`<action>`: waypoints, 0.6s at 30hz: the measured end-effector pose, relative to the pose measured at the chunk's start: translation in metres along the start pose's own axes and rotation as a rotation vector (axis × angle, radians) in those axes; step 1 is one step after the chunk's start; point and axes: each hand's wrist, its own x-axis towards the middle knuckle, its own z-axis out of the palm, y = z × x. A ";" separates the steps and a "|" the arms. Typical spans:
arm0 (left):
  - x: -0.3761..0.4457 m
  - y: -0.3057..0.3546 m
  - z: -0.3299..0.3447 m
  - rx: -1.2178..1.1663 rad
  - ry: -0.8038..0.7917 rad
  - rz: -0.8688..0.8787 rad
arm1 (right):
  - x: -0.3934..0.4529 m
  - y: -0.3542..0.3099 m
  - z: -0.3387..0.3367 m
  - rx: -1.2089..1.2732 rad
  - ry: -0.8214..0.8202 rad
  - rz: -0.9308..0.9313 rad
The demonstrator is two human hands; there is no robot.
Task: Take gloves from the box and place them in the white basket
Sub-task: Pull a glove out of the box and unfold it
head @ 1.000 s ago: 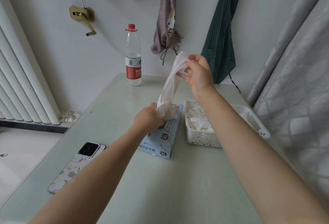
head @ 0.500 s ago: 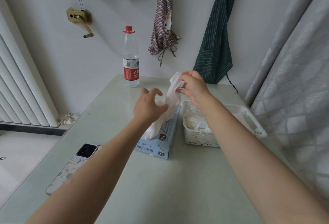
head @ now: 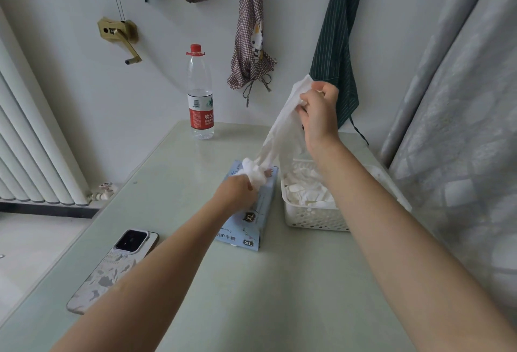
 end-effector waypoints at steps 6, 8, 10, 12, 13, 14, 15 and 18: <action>0.011 0.010 0.005 0.206 -0.280 -0.127 | -0.012 -0.004 -0.002 -0.137 -0.034 -0.002; 0.016 0.005 0.000 0.286 -0.236 -0.128 | -0.015 -0.001 -0.007 -0.223 -0.051 0.023; 0.017 -0.001 -0.010 0.288 -0.127 -0.109 | -0.017 0.001 -0.012 -0.271 -0.058 0.044; 0.012 0.000 -0.027 0.278 0.034 -0.057 | -0.018 0.001 -0.015 -0.293 -0.064 0.051; 0.009 0.003 -0.035 0.267 0.125 -0.040 | -0.019 0.002 -0.016 -0.306 -0.070 0.050; 0.005 0.008 -0.042 0.227 0.234 -0.020 | -0.020 0.002 -0.015 -0.317 -0.076 0.047; 0.003 0.014 -0.046 0.139 0.328 0.017 | -0.020 0.002 -0.014 -0.327 -0.083 0.040; -0.005 0.034 -0.056 -0.437 0.230 0.200 | -0.022 0.000 -0.010 -0.354 -0.111 -0.001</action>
